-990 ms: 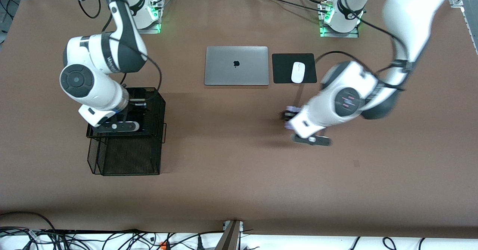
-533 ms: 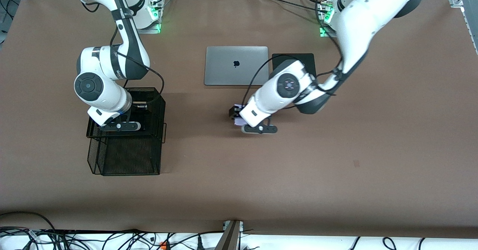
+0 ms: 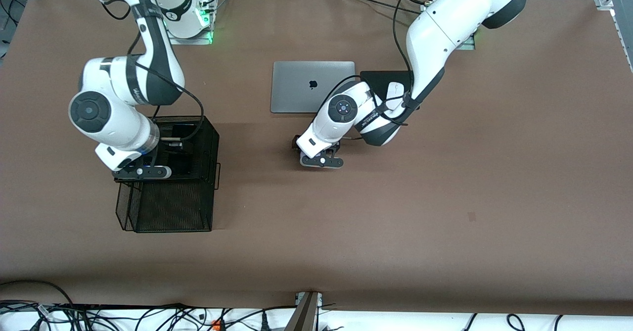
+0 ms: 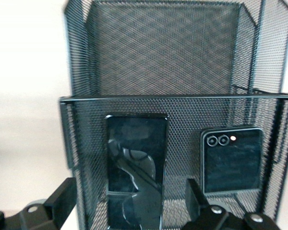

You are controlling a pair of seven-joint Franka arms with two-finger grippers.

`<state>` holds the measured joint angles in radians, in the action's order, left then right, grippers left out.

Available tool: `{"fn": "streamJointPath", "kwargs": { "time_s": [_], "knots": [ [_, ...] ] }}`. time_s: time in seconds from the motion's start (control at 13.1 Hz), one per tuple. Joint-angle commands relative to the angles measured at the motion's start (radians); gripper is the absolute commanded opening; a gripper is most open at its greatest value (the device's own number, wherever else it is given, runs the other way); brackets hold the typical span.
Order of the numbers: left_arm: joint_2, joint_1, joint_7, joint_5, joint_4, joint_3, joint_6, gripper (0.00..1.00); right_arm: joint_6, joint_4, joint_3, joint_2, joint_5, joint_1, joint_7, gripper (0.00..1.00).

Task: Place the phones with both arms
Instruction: 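Grasp the white Huawei phone with the right gripper from the left gripper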

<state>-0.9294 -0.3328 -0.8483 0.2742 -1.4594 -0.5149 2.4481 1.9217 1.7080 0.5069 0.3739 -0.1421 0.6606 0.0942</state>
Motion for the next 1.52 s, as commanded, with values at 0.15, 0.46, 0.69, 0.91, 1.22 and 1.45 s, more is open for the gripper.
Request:
{"fn": "streamJointPath", "kwargs": {
  "time_s": [0.15,0.46,0.69,0.91,1.22,1.45],
  "knots": [
    [0.148,0.099,-0.003,-0.004,0.025,0.007,-0.185,1.0,-0.135,-0.128,-0.005,-0.001,-0.016,-0.019,-0.005,1.0],
    [0.286,0.256,0.058,-0.001,0.037,0.012,-0.397,1.0,-0.112,-0.154,-0.083,0.04,-0.02,0.022,0.238,1.0],
    [0.302,0.392,0.266,-0.001,0.132,0.009,-0.619,1.0,-0.105,-0.278,-0.242,0.134,-0.043,0.028,0.515,1.0],
    [0.316,0.472,0.498,-0.004,0.246,0.01,-0.762,1.0,0.018,-0.373,-0.356,0.253,-0.037,0.074,0.727,1.0],
    [0.388,0.515,0.684,-0.016,0.29,0.015,-0.911,1.0,0.19,-0.378,-0.357,0.381,-0.033,0.191,0.8,1.0],
    [0.512,0.493,0.776,-0.131,0.222,0.187,-0.94,1.0,0.24,-0.373,-0.357,0.436,-0.01,0.2,0.797,1.0]
  ]
}}
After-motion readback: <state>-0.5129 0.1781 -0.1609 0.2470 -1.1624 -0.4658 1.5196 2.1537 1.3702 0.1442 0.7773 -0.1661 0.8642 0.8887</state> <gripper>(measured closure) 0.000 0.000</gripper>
